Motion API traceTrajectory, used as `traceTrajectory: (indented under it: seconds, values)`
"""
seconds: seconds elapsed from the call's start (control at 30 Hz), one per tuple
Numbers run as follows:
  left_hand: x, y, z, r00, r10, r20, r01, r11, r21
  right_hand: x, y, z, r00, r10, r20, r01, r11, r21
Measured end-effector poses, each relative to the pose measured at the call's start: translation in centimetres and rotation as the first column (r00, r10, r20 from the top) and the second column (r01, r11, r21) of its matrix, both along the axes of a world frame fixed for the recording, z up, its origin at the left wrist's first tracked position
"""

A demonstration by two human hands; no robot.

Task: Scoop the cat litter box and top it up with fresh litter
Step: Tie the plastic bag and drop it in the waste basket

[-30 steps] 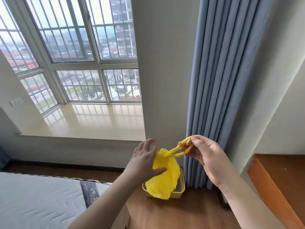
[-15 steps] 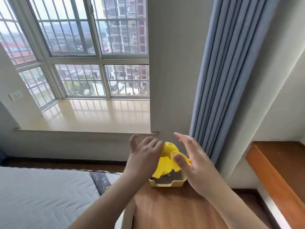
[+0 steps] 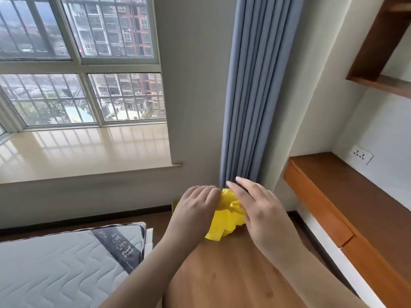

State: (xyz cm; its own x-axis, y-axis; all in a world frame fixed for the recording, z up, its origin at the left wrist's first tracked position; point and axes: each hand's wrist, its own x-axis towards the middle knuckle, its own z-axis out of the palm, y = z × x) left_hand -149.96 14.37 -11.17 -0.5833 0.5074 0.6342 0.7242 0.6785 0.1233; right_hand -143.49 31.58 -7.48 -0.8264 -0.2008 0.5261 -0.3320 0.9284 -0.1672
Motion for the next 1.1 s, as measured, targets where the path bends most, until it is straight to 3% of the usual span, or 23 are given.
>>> traceTrajectory:
  seconds: [0.1, 0.23, 0.53, 0.73, 0.93, 1.1]
  values:
    - [0.6, 1.4, 0.0, 0.997, -0.082, -0.017, 0.082, 0.995, 0.048, 0.9, 2.0, -0.6, 0.993, 0.002, 0.117, -0.014, 0.995, 0.098]
    - [1.7, 4.5, 0.0, 0.981, -0.189, -0.044, 0.192, 0.98, 0.058, 3.5, 4.7, -1.1, 0.971, 0.012, 0.239, -0.026, 0.998, 0.054]
    - [8.2, 15.9, -0.5, 0.87, -0.492, -0.025, 0.491, 0.87, -0.034, 13.0, 13.0, -2.7, 0.879, -0.353, 0.321, 0.346, 0.935, 0.079]
    - [17.3, 24.7, -0.5, 0.823, -0.568, -0.005, 0.568, 0.823, 0.001, 22.7, 19.1, -3.2, 0.74, -0.627, 0.244, 0.632, 0.772, 0.068]
    - [27.4, 33.5, 0.3, 0.788, -0.613, 0.061, 0.616, 0.785, -0.068, 34.2, 25.5, -2.9, 0.616, -0.772, 0.158, 0.775, 0.63, 0.05]
    - [35.6, 40.3, 0.1, 0.729, -0.682, 0.055, 0.682, 0.719, -0.132, 43.9, 29.8, -3.7, 0.461, -0.876, 0.139, 0.877, 0.474, 0.078]
